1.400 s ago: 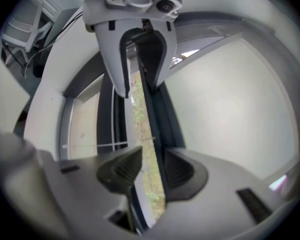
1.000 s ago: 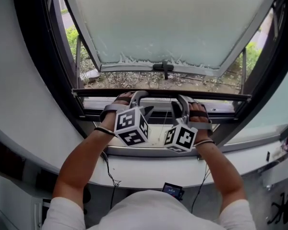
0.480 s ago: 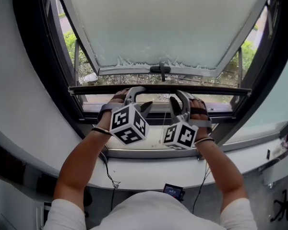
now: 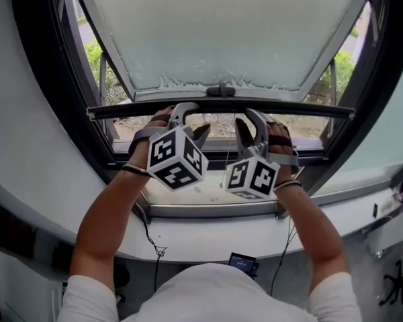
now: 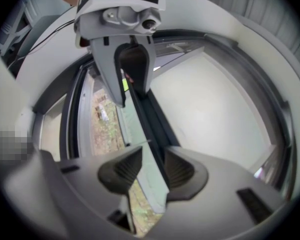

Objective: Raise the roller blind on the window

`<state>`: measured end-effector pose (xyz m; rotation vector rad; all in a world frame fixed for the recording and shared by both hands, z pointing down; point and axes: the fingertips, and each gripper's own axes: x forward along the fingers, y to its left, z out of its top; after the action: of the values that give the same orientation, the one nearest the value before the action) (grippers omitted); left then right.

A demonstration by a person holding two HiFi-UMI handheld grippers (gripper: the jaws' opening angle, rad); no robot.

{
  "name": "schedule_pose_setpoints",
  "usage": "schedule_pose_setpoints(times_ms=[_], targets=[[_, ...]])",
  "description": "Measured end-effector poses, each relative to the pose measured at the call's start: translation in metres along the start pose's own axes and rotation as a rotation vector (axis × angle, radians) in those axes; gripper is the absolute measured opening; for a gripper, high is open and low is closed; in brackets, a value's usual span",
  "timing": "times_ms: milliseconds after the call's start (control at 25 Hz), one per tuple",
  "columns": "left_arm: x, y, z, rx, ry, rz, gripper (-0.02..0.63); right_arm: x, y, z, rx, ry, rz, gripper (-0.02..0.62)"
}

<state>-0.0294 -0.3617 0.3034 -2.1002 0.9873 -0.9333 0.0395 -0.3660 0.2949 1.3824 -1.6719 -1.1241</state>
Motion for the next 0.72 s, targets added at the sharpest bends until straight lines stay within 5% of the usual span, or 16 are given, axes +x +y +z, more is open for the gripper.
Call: schedule_pose_setpoints(times_ms=[440,720], targets=[[-0.002,0.009,0.004,0.015,0.002,0.008,0.170,-0.018,0.000,0.005,0.073,-0.059,-0.014,0.133],[-0.002,0.014,0.006,0.043,0.019,0.014,0.170,-0.033,0.035,-0.013,0.169,-0.042,0.050,0.132]])
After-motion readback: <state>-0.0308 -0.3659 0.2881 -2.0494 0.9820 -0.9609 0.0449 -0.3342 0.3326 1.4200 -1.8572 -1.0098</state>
